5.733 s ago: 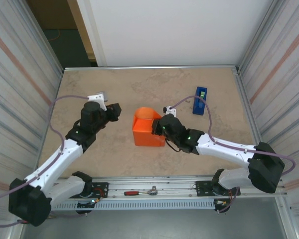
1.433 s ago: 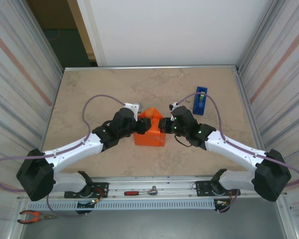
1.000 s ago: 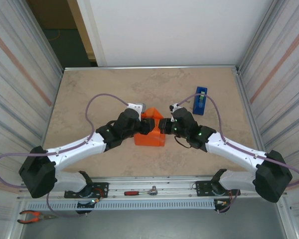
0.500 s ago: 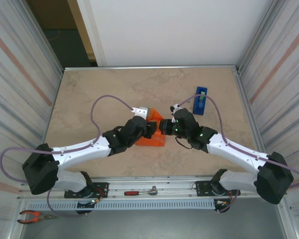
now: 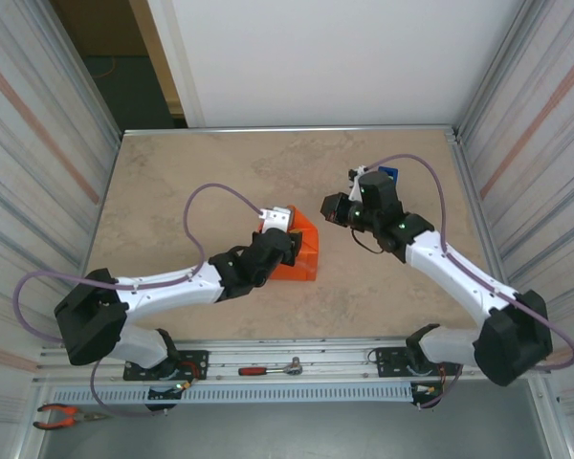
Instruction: Wrap the gift box in paper
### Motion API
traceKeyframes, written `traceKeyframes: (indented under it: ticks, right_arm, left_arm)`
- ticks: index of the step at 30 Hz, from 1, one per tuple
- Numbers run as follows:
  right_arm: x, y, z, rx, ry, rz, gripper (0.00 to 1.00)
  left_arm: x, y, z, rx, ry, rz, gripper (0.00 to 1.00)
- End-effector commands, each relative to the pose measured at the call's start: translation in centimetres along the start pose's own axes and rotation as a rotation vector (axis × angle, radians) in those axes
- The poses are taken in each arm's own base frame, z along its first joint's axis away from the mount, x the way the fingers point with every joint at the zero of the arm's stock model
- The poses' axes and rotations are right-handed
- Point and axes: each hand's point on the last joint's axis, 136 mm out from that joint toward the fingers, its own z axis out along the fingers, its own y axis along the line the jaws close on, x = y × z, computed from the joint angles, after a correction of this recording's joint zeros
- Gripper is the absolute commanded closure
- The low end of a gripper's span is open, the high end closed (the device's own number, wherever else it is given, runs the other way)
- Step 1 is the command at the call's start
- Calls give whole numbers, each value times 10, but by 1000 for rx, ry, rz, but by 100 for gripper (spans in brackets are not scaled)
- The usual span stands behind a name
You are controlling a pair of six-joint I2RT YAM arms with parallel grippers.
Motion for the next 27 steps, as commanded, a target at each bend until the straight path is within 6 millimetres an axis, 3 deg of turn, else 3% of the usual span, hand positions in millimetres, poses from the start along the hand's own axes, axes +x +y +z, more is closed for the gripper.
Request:
traceKeyframes:
  ticks: [1, 7, 12, 20, 27]
  right_arm:
    - [-1, 6, 15, -24, 68, -22, 100]
    - [6, 4, 54, -32, 177, -2, 100]
    - [28, 9, 72, -57, 284, -5, 100]
    - [63, 22, 66, -92, 359, -49, 100]
    - [73, 13, 58, -70, 367, -45, 100]
  left_arm:
    - [99, 31, 5, -96, 296, 139, 56]
    - [104, 33, 5, -107, 304, 148, 57]
    - [106, 32, 6, -110, 309, 151, 57]
    - [111, 34, 7, -127, 330, 147, 59]
    - [114, 36, 7, -135, 339, 137, 60]
